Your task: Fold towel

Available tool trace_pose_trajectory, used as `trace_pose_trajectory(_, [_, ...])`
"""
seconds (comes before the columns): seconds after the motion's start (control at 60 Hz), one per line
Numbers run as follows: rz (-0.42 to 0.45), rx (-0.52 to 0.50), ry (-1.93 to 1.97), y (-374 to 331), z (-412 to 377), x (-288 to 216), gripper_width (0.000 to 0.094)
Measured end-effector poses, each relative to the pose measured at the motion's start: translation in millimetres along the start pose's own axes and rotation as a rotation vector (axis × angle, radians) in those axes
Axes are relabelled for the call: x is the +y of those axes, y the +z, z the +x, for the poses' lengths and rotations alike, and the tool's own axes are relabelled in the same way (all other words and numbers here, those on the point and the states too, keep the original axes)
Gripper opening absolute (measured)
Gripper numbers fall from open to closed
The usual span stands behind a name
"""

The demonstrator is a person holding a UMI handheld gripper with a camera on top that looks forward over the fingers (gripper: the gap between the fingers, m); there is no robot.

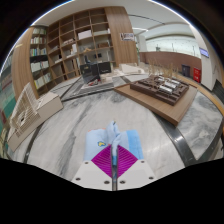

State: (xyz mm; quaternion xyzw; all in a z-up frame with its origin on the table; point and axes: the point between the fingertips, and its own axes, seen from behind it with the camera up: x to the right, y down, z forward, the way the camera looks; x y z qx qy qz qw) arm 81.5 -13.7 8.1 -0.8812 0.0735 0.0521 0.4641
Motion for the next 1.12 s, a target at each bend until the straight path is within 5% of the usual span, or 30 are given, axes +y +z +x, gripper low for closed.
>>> trace_pose_trajectory(0.067, [0.008,0.004,0.004,-2.3,5.1,-3.0,0.0137])
trace_pose_trajectory(0.2, [0.064,0.028,0.001,-29.1,16.9,-27.1,0.0749])
trace_pose_trajectory(0.683, [0.131,-0.089,-0.098,-199.2,-3.8,-20.0,0.0758])
trace_pose_trajectory(1.117, [0.168,-0.131,-0.119,-214.0,-17.7,-14.9,0.0759])
